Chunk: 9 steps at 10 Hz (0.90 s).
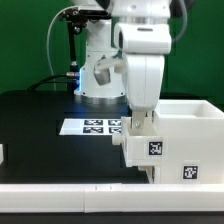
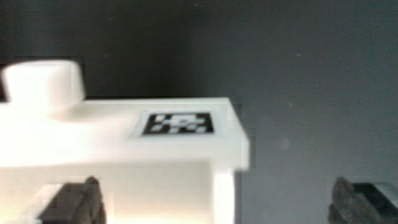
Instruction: Assemble drawer
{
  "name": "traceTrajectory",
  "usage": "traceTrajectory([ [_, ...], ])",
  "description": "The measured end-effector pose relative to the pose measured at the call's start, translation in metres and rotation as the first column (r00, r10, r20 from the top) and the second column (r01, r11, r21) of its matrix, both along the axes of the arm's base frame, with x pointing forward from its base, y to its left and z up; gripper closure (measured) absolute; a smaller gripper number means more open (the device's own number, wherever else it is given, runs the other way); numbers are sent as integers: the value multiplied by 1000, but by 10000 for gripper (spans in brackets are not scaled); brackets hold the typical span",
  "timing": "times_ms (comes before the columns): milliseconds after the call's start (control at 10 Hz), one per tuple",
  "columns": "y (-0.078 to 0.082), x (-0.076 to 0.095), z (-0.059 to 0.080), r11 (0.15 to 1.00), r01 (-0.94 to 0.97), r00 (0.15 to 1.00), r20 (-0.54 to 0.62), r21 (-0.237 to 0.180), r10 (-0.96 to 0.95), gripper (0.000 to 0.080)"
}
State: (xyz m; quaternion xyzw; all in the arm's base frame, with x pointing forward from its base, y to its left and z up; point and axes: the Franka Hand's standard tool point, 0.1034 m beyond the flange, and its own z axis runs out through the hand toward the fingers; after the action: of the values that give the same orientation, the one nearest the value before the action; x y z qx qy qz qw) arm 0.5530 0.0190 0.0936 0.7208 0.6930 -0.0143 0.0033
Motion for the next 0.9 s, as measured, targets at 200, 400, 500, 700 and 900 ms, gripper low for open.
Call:
traceTrajectory([
  [200, -11, 20, 21, 1000, -24, 1000, 16, -1, 24, 151],
  [400, -23, 43, 14, 999, -51, 999, 2, 14, 51, 151],
  [500, -31, 67, 18, 996, -72, 997, 15, 56, 71, 151],
  [700, -48, 83, 20, 988, -50, 999, 26, 149, 46, 151],
  [900, -62, 80, 11, 979, -15, 1000, 20, 205, 11, 151],
])
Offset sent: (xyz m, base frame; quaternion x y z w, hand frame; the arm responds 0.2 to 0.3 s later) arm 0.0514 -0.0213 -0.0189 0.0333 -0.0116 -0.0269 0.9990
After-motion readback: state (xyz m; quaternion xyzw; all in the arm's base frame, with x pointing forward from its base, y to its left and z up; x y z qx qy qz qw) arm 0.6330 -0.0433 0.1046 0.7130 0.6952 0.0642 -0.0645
